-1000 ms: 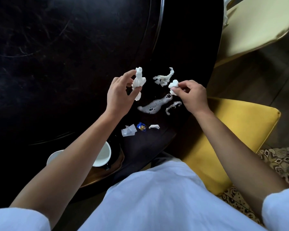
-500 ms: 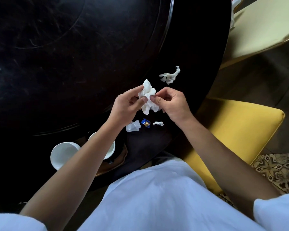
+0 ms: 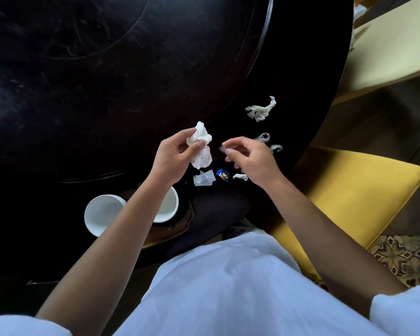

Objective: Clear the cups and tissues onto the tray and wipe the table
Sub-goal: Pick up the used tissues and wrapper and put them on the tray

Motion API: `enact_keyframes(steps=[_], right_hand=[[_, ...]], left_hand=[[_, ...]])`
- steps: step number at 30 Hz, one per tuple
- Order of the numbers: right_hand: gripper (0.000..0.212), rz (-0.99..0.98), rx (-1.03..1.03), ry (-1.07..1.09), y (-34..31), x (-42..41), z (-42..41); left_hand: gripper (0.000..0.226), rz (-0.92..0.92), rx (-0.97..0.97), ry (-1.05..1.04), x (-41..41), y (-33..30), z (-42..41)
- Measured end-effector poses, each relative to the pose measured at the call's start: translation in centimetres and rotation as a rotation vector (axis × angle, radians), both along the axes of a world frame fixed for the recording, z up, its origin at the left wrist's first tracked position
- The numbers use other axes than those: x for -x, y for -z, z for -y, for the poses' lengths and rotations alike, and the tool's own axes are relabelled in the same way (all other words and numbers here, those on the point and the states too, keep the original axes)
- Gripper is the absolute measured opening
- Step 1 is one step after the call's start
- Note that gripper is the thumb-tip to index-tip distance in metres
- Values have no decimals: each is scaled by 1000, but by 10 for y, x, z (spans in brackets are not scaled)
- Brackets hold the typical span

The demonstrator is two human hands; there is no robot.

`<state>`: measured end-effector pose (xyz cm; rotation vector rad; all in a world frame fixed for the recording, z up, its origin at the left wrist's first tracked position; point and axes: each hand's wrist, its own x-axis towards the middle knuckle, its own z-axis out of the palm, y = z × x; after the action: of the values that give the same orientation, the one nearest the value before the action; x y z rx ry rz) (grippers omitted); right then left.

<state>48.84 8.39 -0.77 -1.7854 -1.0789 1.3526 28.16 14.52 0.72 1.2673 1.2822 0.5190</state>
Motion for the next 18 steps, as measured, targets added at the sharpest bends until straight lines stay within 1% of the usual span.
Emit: enact_keyframes(steps=[2,4,6,9,12,14,16,18], right_hand=[[16,231,23,-31,17,-6,8],[24,463,85,-148,32,-13,18],[36,608,182,-289,43,-16,31],[46,681,275,-377,59,-15,49],[46,717,258,-356,72,-9,61],[39,725,221,-314,76,-7,61],[25,742,192,-310,78,-4,56],[11,744,207,-321,77,-3,48]], left_hand=[[40,-3,22,-42,9,2,3],[46,-4,37,-83,18,3,6],[47,13,46,-129,27,4,10],[46,25,52,-185,39,4,17],[37,34,51,-206,52,4,25],[27,33,47,-218,58,2,29],[25,21,33,-223,64,1,34],[25,14,24,-240,69,1,37]])
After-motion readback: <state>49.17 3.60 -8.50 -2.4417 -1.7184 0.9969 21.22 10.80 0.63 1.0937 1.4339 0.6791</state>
